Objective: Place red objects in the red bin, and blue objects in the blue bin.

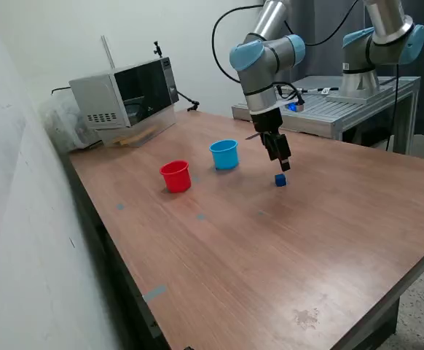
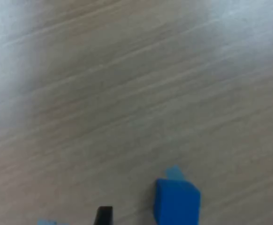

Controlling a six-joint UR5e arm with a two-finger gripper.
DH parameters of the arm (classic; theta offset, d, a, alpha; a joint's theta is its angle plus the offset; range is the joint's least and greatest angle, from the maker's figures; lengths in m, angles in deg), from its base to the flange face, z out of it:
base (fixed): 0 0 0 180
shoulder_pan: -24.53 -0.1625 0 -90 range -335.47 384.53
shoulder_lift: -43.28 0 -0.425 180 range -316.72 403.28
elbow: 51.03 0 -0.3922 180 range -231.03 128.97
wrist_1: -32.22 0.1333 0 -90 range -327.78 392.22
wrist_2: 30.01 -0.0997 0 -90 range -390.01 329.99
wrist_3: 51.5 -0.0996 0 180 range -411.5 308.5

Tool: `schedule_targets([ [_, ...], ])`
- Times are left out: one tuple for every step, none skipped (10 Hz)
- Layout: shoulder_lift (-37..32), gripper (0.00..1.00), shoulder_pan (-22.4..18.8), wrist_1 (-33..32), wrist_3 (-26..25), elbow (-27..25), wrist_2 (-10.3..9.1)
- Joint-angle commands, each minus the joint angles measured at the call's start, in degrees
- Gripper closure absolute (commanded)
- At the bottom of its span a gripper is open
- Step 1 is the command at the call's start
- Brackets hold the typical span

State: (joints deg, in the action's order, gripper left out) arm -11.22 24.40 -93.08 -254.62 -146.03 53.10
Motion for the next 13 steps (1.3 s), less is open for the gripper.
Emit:
schedule_targets([
  [1.0, 0.00, 0.0, -0.6, 0.0, -1.0, 0.21],
  [1.6, 0.00, 0.0, -0.7, 0.0, -0.7, 0.21],
  [1.9, 0.00, -0.1, -0.7, 0.0, -0.4, 0.21],
  [2.8, 0.00, -0.4, -1.3, 0.0, -0.4, 0.21],
  [3.7, 0.00, -0.4, -2.0, 0.0, -0.4, 0.21],
  [4.4, 0.00, -0.4, -2.4, 0.0, -0.4, 0.21],
  [4.8, 0.00, -0.4, -2.5, 0.0, -0.4, 0.12],
  [4.9, 0.00, -0.4, -2.5, 0.1, -0.4, 0.12],
  [4.9, 0.00, -0.4, -2.7, 0.1, -0.4, 0.21],
  [4.9, 0.00, -0.4, -2.7, 0.2, -0.4, 0.21],
  [4.8, 0.00, -0.4, -2.7, 0.4, -0.2, 0.21],
  [4.4, 0.00, -0.4, -2.7, 0.4, -0.3, 0.21],
  [4.1, 0.00, -0.4, -2.7, 0.4, -0.2, 0.21],
])
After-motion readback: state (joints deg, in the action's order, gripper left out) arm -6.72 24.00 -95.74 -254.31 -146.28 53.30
